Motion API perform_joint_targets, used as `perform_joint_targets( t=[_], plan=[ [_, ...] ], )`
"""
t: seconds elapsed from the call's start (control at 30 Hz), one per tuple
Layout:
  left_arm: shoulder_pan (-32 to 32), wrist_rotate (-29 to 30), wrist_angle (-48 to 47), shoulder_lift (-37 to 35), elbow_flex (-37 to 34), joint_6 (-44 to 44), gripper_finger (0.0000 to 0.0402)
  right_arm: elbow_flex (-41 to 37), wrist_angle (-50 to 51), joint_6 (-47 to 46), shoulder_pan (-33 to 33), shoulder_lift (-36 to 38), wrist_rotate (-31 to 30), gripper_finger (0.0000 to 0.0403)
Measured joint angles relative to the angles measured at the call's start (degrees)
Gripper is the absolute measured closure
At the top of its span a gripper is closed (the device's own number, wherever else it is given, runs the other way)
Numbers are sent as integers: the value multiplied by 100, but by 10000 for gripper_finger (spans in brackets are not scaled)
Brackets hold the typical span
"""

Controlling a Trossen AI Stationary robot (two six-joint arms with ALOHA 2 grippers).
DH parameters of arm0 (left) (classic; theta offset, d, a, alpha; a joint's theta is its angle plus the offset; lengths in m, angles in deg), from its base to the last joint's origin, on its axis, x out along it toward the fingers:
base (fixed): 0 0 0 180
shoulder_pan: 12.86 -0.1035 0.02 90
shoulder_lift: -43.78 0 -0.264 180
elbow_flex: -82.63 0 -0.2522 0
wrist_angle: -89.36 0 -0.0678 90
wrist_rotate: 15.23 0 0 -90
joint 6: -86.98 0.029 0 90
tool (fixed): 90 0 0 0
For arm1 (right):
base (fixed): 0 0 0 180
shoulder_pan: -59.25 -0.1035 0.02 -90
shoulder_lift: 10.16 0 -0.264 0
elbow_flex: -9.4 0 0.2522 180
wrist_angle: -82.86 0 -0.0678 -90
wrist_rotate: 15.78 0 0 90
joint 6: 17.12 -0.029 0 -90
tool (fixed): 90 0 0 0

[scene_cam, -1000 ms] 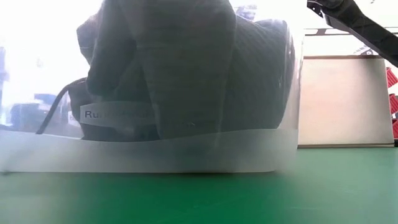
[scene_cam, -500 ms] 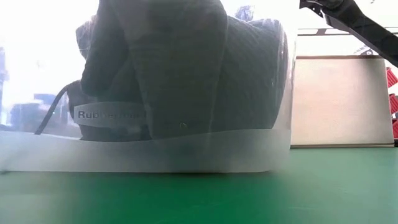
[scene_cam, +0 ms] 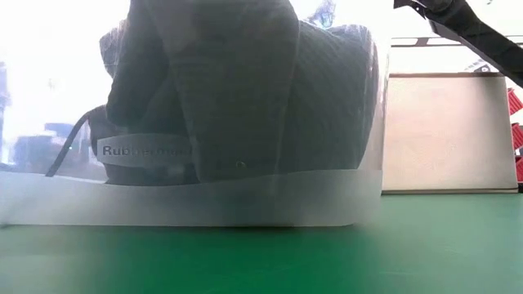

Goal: Sort clothes
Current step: Put the white blouse into the laundry organizer

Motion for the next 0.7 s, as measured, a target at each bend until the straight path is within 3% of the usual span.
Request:
perform_joint_targets(
  t=[0.1, 0.33, 0.47, 0.7],
  plan=[
    [-2, 0, 2, -18, 0, -1, 401, -41, 2, 464, 73, -8, 53, 191],
    [-2, 0, 2, -37, 0, -2, 401, -78, -10, 496, 149, -54, 225, 251],
    [0, 0, 4, -37, 0, 0, 401, -130, -108, 595, 142, -54, 237, 253],
    [-2, 0, 37, -37, 0, 0, 401, -455, -284, 555, 142, -58, 281, 220]
  ],
)
